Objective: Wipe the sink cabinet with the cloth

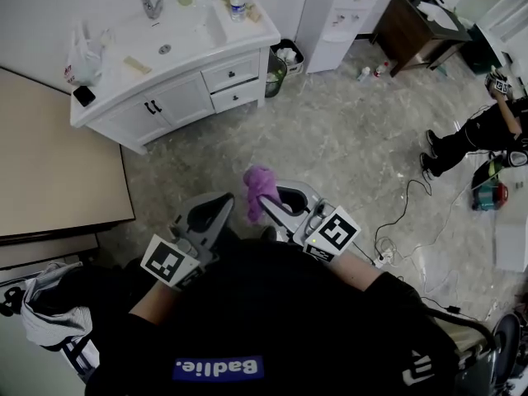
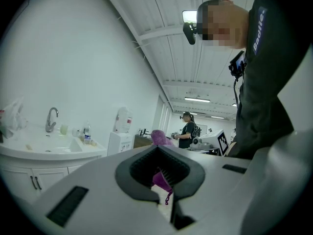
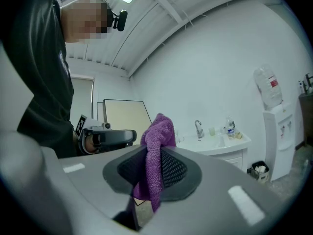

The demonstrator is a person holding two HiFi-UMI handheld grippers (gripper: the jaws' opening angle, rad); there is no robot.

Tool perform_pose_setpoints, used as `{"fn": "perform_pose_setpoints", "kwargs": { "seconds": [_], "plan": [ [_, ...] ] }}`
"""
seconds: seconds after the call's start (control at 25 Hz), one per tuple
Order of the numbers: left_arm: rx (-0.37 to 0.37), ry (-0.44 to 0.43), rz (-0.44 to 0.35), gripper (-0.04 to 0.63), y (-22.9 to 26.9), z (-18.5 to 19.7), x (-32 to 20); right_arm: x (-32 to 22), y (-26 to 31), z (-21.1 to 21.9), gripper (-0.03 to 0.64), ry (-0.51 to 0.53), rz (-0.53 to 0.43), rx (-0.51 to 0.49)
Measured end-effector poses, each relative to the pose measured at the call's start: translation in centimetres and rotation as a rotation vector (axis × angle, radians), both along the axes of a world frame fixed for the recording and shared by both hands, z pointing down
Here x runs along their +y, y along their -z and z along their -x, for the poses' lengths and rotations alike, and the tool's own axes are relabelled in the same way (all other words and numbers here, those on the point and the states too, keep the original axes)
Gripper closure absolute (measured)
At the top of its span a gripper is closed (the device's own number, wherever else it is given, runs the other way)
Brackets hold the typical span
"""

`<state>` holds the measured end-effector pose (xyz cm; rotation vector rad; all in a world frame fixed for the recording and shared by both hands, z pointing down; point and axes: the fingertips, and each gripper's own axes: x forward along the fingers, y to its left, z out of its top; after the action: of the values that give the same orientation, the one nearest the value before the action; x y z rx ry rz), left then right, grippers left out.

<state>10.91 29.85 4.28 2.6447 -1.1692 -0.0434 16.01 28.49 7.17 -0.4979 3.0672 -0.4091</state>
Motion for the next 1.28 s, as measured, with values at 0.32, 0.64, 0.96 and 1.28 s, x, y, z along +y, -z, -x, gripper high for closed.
{"fn": "perform_pose_setpoints", "kwargs": {
  "seconds": [0.32,0.64,0.96,1.28],
  "plan": [
    [0.012,0.055,-0.027,0.592,-0.3,4.6,-5.7,-5.4,-1.0,3.5,0.557,0.010,0.005,0.021],
    [0.017,0.004,0.004,0.592,-2.6,13.0,-14.5,-14.6,-2.6,12.1,0.557,-0.062,0.034,0.056],
    [0.046,-0.020,-0.006,0.592,-4.3,19.5,-23.6,-23.4,-4.3,18.9,0.557,-0.136,0.024,0.099],
    [0.047,0.066,0.010,0.592,-7.2,20.4,-29.2,-28.9,-8.5,20.4,0.555,-0.084,0.085,0.089]
  ]
}}
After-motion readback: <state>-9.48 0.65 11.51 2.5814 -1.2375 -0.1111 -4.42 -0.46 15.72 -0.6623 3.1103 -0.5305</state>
